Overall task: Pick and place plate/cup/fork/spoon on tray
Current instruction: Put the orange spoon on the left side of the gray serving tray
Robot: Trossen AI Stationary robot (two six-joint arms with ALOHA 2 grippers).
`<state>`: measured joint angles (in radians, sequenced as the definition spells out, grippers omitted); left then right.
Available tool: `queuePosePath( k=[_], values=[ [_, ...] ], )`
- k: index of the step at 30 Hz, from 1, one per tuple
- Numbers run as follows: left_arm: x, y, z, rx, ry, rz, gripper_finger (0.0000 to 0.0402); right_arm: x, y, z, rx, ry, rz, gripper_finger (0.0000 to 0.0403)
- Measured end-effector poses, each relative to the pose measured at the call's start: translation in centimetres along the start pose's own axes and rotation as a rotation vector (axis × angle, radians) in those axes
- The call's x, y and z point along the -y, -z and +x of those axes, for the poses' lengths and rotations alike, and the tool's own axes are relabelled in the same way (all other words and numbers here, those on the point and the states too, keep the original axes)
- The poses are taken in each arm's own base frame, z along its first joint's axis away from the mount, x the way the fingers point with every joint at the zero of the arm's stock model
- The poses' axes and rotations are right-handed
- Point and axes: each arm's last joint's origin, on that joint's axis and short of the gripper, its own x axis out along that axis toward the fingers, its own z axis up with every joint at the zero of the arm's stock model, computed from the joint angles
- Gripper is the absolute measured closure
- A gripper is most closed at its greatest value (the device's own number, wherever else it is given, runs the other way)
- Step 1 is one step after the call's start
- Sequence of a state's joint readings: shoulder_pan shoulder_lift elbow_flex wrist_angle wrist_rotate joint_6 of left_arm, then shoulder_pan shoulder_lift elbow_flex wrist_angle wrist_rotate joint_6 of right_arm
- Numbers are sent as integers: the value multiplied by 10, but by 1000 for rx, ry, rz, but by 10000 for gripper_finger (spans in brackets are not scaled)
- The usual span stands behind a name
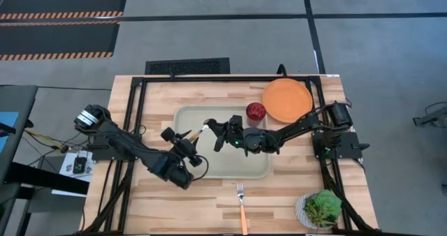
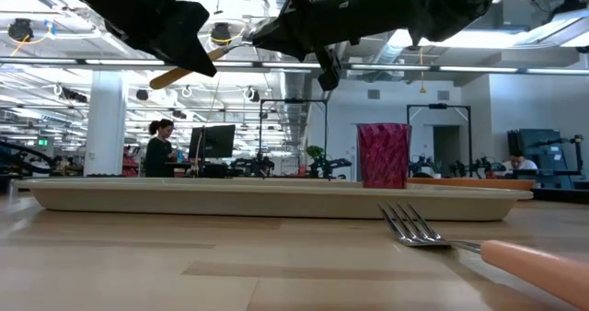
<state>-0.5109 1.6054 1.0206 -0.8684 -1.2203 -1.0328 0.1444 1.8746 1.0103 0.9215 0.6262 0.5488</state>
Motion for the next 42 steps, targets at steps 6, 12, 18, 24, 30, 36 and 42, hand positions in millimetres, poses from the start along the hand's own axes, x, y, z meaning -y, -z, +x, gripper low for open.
queuePosePath(
  k=[6,12,18,24,30,36,42],
  values=[
    [0,-1,2,-3,-5,-7,298,0,0,0,1,-4,3,396],
    [0,-1,2,-10,-1,8,357,-1,0,0,-5,-13,1,396],
    [0,0,2,-14,3,4,358,-1,0,0,-10,-19,-10,389],
    [0,0,2,-34,11,-13,358,0,1,0,-18,-13,-17,345],
    [-2,2,1,-106,42,-71,358,3,7,0,-67,12,-102,292],
    [-12,8,-1,-255,87,-185,358,7,-3,-5,-163,72,-227,253],
    [-29,39,0,-405,99,-382,358,5,-27,-23,-292,125,-429,284]
  ],
)
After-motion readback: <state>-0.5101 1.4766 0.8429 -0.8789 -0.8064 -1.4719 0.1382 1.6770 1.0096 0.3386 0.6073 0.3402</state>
